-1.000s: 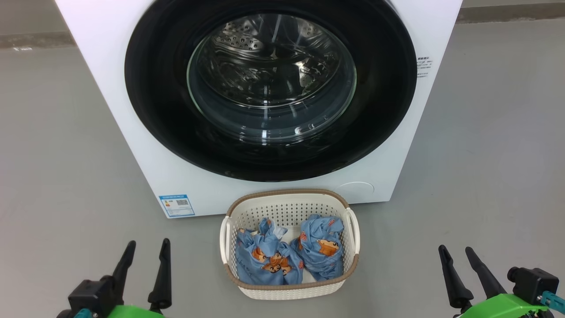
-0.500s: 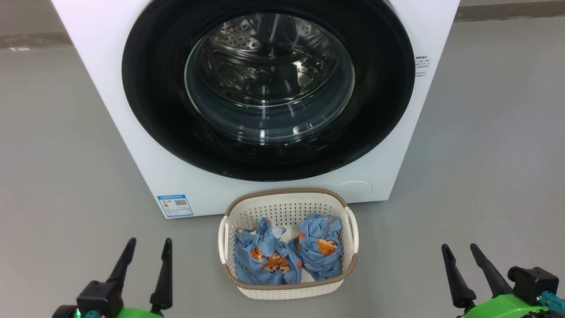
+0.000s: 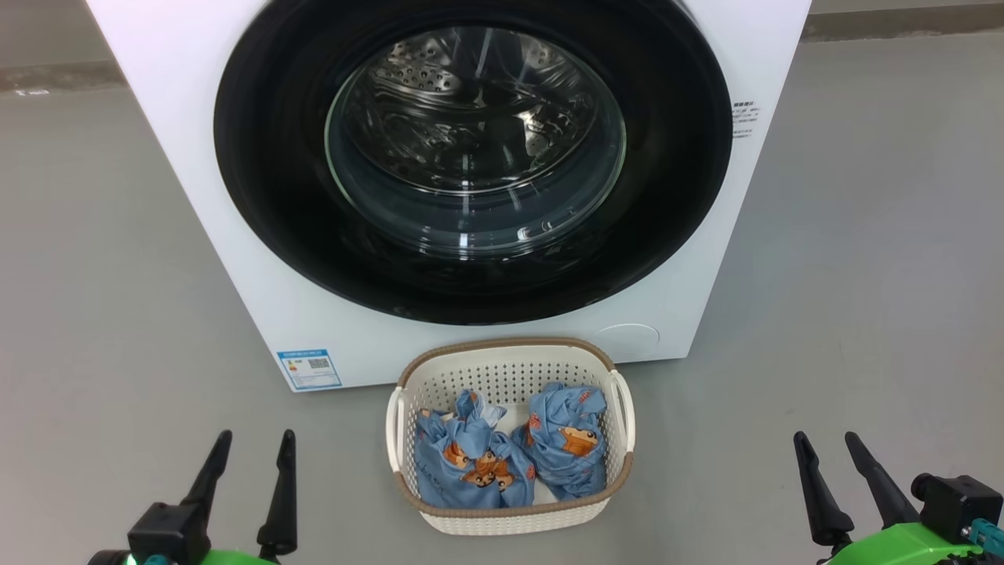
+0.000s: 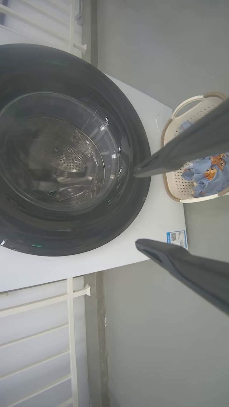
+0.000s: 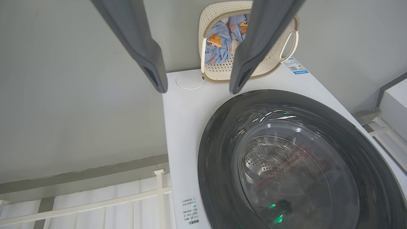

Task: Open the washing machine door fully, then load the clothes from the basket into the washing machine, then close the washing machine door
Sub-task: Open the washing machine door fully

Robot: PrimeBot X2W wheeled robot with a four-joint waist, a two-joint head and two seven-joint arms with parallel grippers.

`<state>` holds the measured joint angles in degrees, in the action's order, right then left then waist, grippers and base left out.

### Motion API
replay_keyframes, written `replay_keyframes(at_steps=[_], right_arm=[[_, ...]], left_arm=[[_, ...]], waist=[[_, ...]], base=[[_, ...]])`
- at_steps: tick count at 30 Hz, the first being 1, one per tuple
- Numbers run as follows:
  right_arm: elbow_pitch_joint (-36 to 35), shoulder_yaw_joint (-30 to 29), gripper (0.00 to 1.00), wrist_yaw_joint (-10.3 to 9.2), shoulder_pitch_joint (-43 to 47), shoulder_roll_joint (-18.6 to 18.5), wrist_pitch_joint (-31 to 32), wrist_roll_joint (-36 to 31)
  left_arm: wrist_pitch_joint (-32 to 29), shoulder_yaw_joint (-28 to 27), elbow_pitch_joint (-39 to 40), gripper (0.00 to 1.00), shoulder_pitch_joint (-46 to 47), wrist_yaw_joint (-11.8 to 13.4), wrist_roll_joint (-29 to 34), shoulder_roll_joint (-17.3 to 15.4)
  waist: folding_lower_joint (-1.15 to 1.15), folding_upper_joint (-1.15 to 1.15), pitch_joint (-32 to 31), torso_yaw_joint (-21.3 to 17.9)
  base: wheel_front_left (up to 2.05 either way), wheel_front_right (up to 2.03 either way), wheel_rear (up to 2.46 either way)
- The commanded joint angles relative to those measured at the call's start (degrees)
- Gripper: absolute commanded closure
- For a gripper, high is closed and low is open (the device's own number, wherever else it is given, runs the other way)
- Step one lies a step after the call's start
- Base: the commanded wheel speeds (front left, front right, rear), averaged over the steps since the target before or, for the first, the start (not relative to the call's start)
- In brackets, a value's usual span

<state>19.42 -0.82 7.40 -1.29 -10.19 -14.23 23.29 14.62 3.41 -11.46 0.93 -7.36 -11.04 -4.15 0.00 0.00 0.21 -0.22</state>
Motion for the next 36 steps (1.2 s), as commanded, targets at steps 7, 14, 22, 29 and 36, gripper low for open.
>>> replay_keyframes(at_steps=[7,14,22,29,36], right_arm=[[-1.8,0.8,0.0,0.09,-0.7,-0.5,-0.7,-0.9],[-2.0,0.8,0.0,0.09,-0.5,-0.4,-0.7,-1.0],[-2.2,0.6,0.0,0.09,-0.5,-0.3,-0.7,-1.0],[-2.2,0.7,0.0,0.09,-0.5,-0.3,-0.7,-1.1],[-2.2,0.4,0.0,0.09,-0.6,-0.1,-0.7,-1.1]], left_arm=[[0.4,-2.2,0.7,0.0,1.4,-0.1,2.7,-0.8],[0.4,-2.1,0.7,0.0,1.4,-0.1,3.0,-0.6],[0.4,-2.0,0.8,0.0,1.5,-0.1,2.6,-0.7],[0.4,-2.2,0.8,0.0,1.6,-0.1,2.4,-0.7],[0.4,-2.3,1.5,0.0,1.6,-0.1,-1.0,-0.6]], waist=[[0.0,0.0,-0.2,0.0],[0.0,0.0,-0.1,0.0],[0.0,0.0,0.1,0.1],[0.0,0.0,0.3,0.1],[0.0,0.0,0.3,-0.2]], base=[[0.21,0.21,-0.42],[0.7,0.7,-1.41],[1.18,1.18,-2.36],[1.23,1.23,-2.46],[1.14,1.12,-2.26]])
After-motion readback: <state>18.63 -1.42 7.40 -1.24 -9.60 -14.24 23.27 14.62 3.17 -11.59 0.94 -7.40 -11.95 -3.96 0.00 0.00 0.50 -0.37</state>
